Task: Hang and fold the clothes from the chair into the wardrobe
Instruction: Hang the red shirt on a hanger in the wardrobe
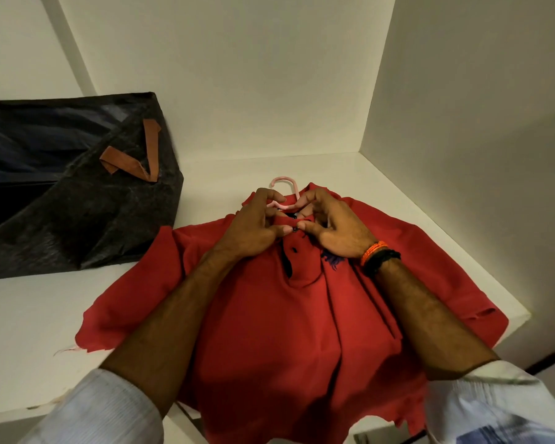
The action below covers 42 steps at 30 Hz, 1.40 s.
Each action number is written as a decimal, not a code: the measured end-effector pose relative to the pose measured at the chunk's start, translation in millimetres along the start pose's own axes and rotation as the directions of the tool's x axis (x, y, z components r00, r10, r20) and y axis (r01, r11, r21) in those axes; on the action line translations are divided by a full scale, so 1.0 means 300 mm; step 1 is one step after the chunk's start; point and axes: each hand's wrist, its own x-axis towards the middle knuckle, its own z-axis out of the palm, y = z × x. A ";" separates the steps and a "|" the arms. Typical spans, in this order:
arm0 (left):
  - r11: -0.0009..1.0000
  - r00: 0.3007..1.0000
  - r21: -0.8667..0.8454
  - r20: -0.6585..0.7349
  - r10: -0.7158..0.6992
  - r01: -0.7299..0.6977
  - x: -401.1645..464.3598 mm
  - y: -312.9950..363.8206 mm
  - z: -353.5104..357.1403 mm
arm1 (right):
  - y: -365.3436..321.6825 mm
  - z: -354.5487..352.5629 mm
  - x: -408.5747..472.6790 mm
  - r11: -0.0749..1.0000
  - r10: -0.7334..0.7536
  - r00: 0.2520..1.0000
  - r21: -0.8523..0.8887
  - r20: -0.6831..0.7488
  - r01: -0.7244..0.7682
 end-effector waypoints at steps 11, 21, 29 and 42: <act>0.995 1.000 -0.095 -0.010 -0.010 0.009 -0.008 0.024 0.001 | 0.015 0.011 0.007 0.994 0.050 0.999 0.098 -0.020 -0.048; 0.969 0.984 -0.175 0.003 -0.176 0.174 0.000 0.019 -0.008 | 0.032 0.009 0.010 0.972 -0.115 0.964 -0.228 -0.240 0.060; 0.951 0.961 0.282 -0.271 -0.051 0.130 -0.044 0.110 -0.039 | -0.093 -0.007 -0.024 0.948 -0.004 0.983 -0.314 -0.183 -0.055; 0.869 0.972 0.435 -0.114 -0.208 0.237 -0.160 0.184 0.030 | -0.186 0.035 -0.127 0.863 0.281 0.949 -0.397 -0.141 -0.314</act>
